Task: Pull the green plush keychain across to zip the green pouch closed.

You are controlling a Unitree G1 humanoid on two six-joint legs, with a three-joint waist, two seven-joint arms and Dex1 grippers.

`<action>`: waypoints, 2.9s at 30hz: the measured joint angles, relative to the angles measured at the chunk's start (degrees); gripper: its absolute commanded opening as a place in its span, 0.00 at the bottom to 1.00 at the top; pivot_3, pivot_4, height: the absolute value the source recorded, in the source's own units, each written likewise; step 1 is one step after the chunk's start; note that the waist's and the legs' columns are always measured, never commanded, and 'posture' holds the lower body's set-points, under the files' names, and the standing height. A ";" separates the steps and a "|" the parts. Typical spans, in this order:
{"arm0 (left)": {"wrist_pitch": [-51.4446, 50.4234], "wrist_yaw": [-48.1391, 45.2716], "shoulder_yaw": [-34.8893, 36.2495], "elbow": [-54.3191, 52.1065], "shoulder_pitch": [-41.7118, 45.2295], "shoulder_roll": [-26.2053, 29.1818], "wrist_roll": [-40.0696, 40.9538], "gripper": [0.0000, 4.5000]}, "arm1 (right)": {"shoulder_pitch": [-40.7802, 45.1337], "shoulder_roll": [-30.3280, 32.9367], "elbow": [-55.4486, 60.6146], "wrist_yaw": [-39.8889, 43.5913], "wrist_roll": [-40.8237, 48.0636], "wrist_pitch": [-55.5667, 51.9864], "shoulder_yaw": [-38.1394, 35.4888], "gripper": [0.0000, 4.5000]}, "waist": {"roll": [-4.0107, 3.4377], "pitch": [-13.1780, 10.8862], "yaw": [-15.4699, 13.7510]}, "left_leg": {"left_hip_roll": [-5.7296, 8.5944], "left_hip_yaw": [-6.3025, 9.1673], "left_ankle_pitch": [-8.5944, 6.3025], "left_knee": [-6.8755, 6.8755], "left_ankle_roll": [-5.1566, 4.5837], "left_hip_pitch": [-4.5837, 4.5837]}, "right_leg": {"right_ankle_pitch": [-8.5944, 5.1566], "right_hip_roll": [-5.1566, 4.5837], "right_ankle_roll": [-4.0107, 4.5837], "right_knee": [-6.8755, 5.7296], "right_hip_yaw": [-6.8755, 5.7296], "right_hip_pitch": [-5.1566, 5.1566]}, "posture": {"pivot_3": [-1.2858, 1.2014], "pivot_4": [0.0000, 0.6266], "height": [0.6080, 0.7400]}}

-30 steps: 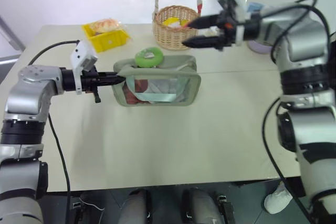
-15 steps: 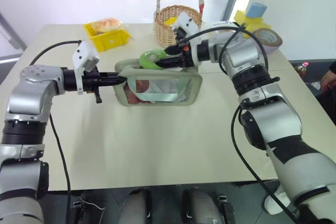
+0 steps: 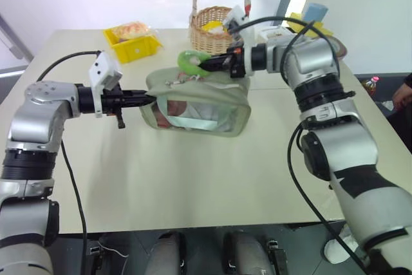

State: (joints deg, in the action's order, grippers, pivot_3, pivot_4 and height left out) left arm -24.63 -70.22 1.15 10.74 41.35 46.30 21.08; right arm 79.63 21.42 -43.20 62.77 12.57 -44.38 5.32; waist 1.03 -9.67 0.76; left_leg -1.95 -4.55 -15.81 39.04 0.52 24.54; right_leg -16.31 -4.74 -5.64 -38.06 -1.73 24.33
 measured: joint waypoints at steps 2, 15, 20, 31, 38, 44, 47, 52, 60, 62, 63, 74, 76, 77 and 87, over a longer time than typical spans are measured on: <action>0.39 0.17 -0.40 -0.01 0.09 -0.97 0.32 0.00 | -0.01 1.80 2.52 -0.34 1.30 -3.25 -0.53 0.01 | 0.01 -0.01 -0.02 | 0.00 0.01 0.00 0.00 0.00 0.02 | 0.00 -0.01 0.00 0.01 0.00 0.01 | 0.52 0.24 0.99; 1.10 0.31 -2.70 3.90 3.50 -2.88 0.51 0.00 | -9.55 5.71 19.73 -5.25 1.21 0.63 2.29 0.01 | 0.01 -0.01 0.37 | -0.01 -0.01 0.00 -0.02 -0.01 0.04 | 0.00 0.02 0.00 0.01 0.02 0.11 | 0.52 0.24 0.99; -1.91 -0.97 -2.44 3.82 4.54 0.25 0.76 0.00 | -12.45 2.93 23.30 -7.98 -1.66 9.87 4.62 0.01 | 0.01 -0.02 0.62 | -0.03 -0.01 0.00 -0.04 -0.01 0.04 | 0.00 0.05 0.00 -0.01 0.02 0.15 | 0.52 0.24 0.99; -6.82 -0.35 1.01 -4.66 -0.21 6.41 1.75 0.00 | -12.50 -1.70 21.28 -7.06 -3.50 19.28 7.37 0.22 | 0.01 -0.04 0.08 | -0.04 0.00 0.00 0.00 0.00 0.05 | 0.00 0.00 0.00 0.01 0.03 0.09 | 0.52 0.24 0.99; -7.52 1.96 1.57 -5.88 -2.28 5.82 2.15 0.00 | -12.53 -2.47 20.23 -6.43 -2.77 18.85 7.26 0.17 | 0.01 -0.04 0.18 | -0.04 0.01 0.00 -0.01 0.00 0.05 | 0.00 0.02 0.00 0.00 0.01 0.10 | 0.52 0.24 0.99; -7.48 2.30 1.58 -5.82 -2.27 5.33 2.14 0.00 | -12.54 -2.74 20.49 -5.96 -1.58 17.14 6.65 0.01 | 0.01 -0.04 0.15 | -0.04 0.01 0.00 -0.01 0.00 0.05 | 0.00 0.02 0.00 0.00 0.01 0.10 | 0.52 0.24 0.99; -7.35 2.29 1.58 -5.33 -2.07 5.13 2.12 0.00 | -12.53 -2.72 20.50 -6.03 -1.54 17.12 6.25 0.01 | 0.01 -0.04 0.12 | -0.03 0.01 0.00 -0.01 0.00 0.05 | 0.00 0.02 0.00 0.00 0.01 0.10 | 0.52 0.24 0.99; -7.01 2.20 1.54 -3.92 -0.90 4.88 1.93 0.00 | -10.64 -0.93 19.97 -7.66 -0.89 15.37 3.05 0.01 | 0.00 -0.04 0.06 | -0.03 0.00 0.00 -0.01 0.00 0.06 | 0.00 0.01 0.00 0.01 0.01 0.10 | 0.52 0.24 0.99; -6.10 2.26 1.86 -3.88 -1.86 5.58 1.93 0.00 | -7.25 10.76 21.53 -12.46 -0.58 6.38 -3.12 0.01 | 0.01 -0.05 0.11 | -0.03 -0.01 0.00 -0.02 -0.01 0.05 | 0.00 0.01 0.00 0.02 0.02 0.10 | 0.52 0.24 0.99; -6.00 2.84 2.06 -3.88 -2.55 5.58 1.92 0.00 | -8.80 12.62 22.92 -14.20 -1.09 3.89 -3.59 0.01 | 0.00 -0.05 0.12 | -0.04 -0.01 -0.01 -0.04 -0.01 0.05 | 0.00 0.02 0.00 0.02 0.02 0.12 | 0.52 0.24 0.99; -6.00 2.97 2.09 -3.89 -2.55 5.57 1.93 0.00 | -9.42 13.36 23.68 -15.03 -1.32 2.87 -3.55 0.01 | 0.00 -0.05 0.15 | -0.04 -0.02 -0.01 -0.04 -0.01 0.05 | 0.00 0.01 0.00 0.02 0.03 0.12 | 0.52 0.24 0.99; -5.95 3.94 2.00 -4.13 -2.76 4.76 2.02 0.00 | -27.30 18.13 34.19 -24.47 -5.53 -6.40 -3.22 0.01 | 0.02 -0.04 0.00 | -0.02 -0.02 -0.01 -0.03 -0.02 0.05 | 0.00 0.01 0.00 0.06 0.04 0.10 | 0.52 0.24 0.99; -6.00 4.06 2.00 -4.19 -2.76 4.66 2.03 0.00 | -30.43 18.03 34.88 -25.92 -5.64 -6.68 -3.29 0.01 | 0.01 -0.04 0.02 | -0.02 -0.02 -0.01 -0.03 -0.02 0.05 | 0.00 0.01 0.00 0.06 0.04 0.10 | 0.52 0.24 0.99; -6.04 4.17 2.00 -4.25 -2.77 4.52 2.03 0.00 | -31.95 17.80 35.81 -26.46 -5.58 -7.11 -3.45 0.01 | 0.01 -0.04 0.01 | -0.02 -0.01 -0.01 -0.03 -0.02 0.05 | 0.00 0.01 0.00 0.06 0.04 0.10 | 0.52 0.24 0.99; -6.58 4.74 2.01 -5.48 -3.06 4.05 2.16 0.00 | -39.07 7.92 41.23 -31.58 -4.50 -10.34 -1.28 0.01 | 0.02 -0.03 -0.09 | -0.01 0.01 -0.01 -0.01 -0.02 0.03 | 0.00 0.00 0.00 0.06 0.04 0.05 | 0.52 0.24 0.99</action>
State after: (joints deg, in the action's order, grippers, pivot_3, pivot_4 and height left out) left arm -31.21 -65.48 3.16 5.26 38.30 50.35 23.24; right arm 40.56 29.34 -1.97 31.19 8.07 -54.72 4.04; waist 1.05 -9.70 0.66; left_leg -1.95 -4.55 -15.82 39.03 0.51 24.56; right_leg -16.31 -4.74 -5.64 -37.99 -1.69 24.37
